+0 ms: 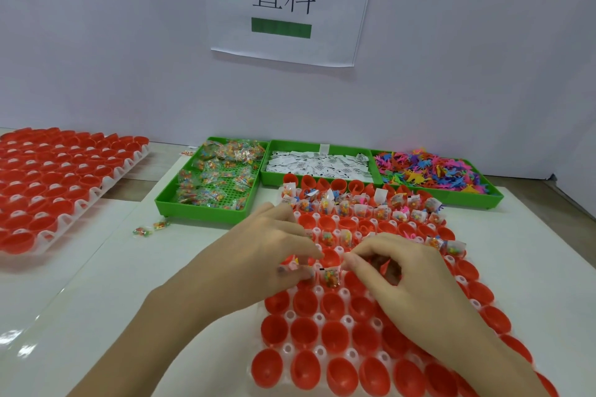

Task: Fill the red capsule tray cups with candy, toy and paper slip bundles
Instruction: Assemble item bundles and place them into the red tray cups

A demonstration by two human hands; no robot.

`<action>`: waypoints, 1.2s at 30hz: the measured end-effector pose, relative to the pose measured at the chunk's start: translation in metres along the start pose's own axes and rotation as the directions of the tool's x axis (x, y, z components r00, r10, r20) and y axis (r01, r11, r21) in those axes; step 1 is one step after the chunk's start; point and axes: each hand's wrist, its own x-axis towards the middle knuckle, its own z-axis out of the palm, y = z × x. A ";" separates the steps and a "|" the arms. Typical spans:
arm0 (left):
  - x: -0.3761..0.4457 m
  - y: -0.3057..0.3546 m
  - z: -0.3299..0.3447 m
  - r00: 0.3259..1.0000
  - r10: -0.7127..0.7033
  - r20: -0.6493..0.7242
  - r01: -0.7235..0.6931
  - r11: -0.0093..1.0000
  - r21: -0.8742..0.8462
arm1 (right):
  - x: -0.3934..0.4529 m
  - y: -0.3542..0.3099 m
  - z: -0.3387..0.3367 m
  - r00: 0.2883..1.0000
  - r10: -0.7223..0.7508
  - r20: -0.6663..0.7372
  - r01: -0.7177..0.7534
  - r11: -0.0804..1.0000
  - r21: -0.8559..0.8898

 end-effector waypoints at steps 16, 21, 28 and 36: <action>-0.033 -0.079 0.004 0.833 -0.549 -0.071 0.554 0.825 0.112 | 0.003 0.004 -0.015 0.997 0.014 -0.071 -0.008 0.996 0.085; -0.031 -0.082 -0.002 0.845 -0.495 -0.205 0.509 0.861 0.020 | 0.004 0.011 -0.018 0.994 0.041 -0.096 -0.035 0.997 0.069; -0.035 -0.088 -0.002 0.871 -0.417 -0.261 0.446 0.893 0.062 | 0.006 0.016 -0.021 0.991 0.055 -0.120 -0.047 0.997 0.065; -0.028 -0.078 -0.005 0.809 -0.371 -0.456 0.434 0.900 0.038 | 0.011 0.022 -0.027 0.988 0.084 -0.129 -0.069 0.991 0.113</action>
